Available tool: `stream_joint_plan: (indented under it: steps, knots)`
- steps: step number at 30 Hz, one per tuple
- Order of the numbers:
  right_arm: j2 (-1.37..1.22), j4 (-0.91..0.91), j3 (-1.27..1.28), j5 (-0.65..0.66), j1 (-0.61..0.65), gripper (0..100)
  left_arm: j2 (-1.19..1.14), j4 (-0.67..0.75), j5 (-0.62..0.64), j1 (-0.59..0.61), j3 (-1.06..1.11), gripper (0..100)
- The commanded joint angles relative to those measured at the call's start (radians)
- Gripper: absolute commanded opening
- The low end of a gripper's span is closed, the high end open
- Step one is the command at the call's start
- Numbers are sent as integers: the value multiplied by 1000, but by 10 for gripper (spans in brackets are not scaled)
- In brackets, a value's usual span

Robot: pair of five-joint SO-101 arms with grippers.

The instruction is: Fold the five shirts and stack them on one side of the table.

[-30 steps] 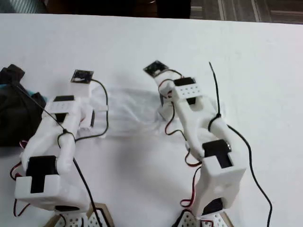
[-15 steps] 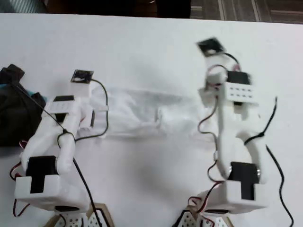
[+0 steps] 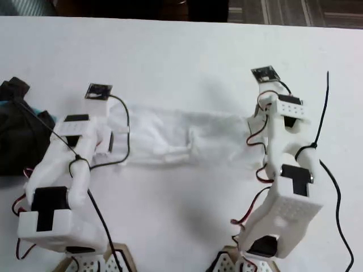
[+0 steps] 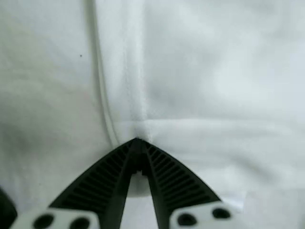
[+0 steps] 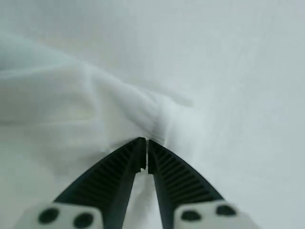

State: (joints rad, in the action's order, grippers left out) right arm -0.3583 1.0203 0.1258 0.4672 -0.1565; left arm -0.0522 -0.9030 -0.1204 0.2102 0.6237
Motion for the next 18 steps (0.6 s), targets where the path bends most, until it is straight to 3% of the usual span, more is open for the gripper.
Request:
stream_joint_plan:
  steps: [1, 9, 14, 18]
  knots:
    - [35, 88, -92, -8, -13, 20, -2, 5, -6, -11, -28, 28]
    - [320, 209, -161, -2, -39, 20, 8, 6, -2, -11, -61, 31]
    - [424, 255, -89, 0, -47, 20, 6, -161, -2, -12, -217, 40]
    - [475, 251, 25, 2, -48, 20, -2, -285, -5, 3, -372, 160]
